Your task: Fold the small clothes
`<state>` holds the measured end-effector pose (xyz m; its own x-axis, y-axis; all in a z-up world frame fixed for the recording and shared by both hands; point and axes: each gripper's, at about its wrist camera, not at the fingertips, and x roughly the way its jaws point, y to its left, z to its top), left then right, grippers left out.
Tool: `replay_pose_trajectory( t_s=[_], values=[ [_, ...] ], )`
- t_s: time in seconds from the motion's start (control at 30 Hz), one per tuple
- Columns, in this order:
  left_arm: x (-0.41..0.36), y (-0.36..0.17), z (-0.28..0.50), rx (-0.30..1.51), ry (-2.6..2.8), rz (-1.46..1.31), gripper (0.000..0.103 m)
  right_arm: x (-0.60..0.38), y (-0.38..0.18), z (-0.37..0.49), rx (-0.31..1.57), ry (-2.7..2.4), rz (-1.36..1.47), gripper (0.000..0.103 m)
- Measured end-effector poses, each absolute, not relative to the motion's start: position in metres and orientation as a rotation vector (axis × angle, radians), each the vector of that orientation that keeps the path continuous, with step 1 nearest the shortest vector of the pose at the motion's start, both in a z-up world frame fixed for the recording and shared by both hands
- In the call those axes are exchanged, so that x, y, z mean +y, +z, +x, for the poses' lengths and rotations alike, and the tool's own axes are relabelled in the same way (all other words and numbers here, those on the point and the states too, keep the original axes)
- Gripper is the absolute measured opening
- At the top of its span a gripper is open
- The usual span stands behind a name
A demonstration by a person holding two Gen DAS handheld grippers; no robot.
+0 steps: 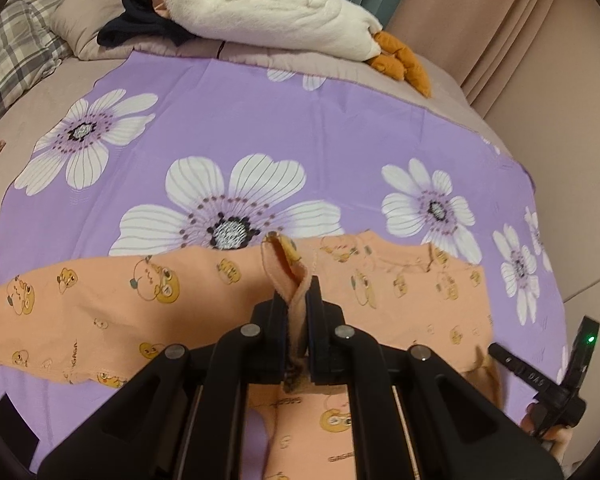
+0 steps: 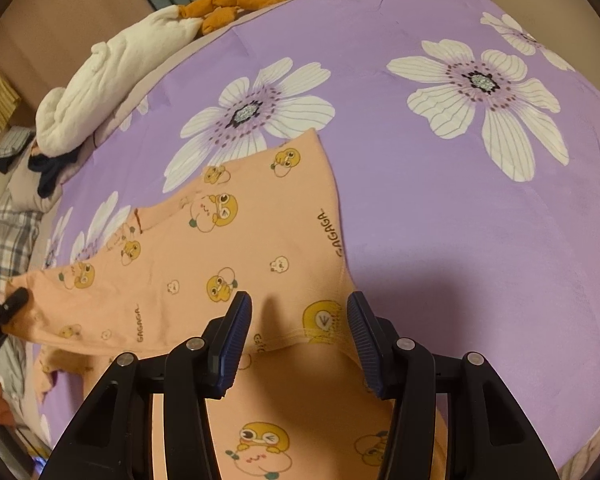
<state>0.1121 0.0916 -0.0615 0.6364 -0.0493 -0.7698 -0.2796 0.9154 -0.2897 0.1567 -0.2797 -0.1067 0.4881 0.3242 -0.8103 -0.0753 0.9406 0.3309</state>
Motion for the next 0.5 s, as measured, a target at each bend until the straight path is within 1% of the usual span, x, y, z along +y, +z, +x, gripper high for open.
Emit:
replay_pose_trajectory(
  t_s=[0.23,0.5],
  values=[
    [0.104,-0.094,0.11,0.952,0.172,-0.41,0.007,-0.277,-0.111,0.159,1.057,0.238,0.246,0.052],
    [0.11,-0.12,0.111,1.01,0.204,-0.41,0.009,-0.275,-0.117,0.161,1.079,0.226,0.226,0.052]
  ],
)
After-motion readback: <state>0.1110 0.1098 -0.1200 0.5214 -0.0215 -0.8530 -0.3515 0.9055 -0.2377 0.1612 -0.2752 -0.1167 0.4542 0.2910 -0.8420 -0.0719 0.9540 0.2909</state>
